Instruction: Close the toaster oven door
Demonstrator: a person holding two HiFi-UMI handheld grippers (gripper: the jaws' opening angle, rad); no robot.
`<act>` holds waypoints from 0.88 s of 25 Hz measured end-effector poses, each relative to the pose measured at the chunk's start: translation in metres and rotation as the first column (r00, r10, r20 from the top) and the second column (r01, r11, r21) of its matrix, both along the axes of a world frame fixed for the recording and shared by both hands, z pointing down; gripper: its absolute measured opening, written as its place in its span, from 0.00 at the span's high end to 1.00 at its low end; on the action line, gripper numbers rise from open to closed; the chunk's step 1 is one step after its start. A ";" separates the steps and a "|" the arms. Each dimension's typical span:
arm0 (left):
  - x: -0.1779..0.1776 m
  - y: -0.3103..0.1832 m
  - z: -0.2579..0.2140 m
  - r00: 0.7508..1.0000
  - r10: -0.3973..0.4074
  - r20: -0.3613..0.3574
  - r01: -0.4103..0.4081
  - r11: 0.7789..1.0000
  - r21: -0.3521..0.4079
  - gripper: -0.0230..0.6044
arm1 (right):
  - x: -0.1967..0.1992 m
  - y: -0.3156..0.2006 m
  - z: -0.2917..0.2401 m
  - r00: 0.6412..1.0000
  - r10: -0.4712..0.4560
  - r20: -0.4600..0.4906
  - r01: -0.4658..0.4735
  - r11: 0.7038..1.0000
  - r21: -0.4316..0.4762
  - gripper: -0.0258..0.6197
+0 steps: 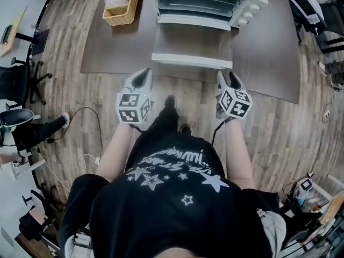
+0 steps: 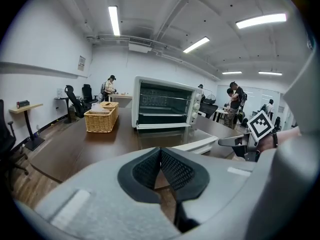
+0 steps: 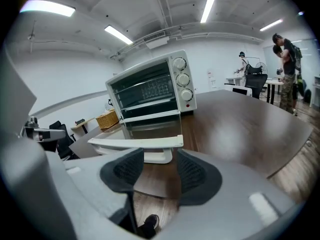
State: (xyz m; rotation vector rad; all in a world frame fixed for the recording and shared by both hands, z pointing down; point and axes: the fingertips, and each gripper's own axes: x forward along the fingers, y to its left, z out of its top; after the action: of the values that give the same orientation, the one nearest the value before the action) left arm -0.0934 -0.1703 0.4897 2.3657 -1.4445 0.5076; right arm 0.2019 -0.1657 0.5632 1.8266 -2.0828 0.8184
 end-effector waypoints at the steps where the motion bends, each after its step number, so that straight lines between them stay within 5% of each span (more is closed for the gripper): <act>1: -0.001 -0.003 0.003 1.000 0.003 0.003 -0.003 1.000 -0.008 0.95 | -0.001 -0.003 0.004 1.000 -0.002 -0.001 0.002 1.000 -0.010 0.63; 22: 0.002 -0.017 0.022 1.000 0.013 0.016 -0.012 0.998 -0.061 0.95 | -0.003 -0.032 0.036 0.998 -0.024 -0.061 0.020 0.998 -0.067 0.75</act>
State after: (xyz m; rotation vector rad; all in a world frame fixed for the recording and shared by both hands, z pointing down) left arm -0.0917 -0.1877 0.5113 2.3302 -1.4020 0.5672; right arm 0.1987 -0.1979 0.5992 1.7682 -2.0100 0.8059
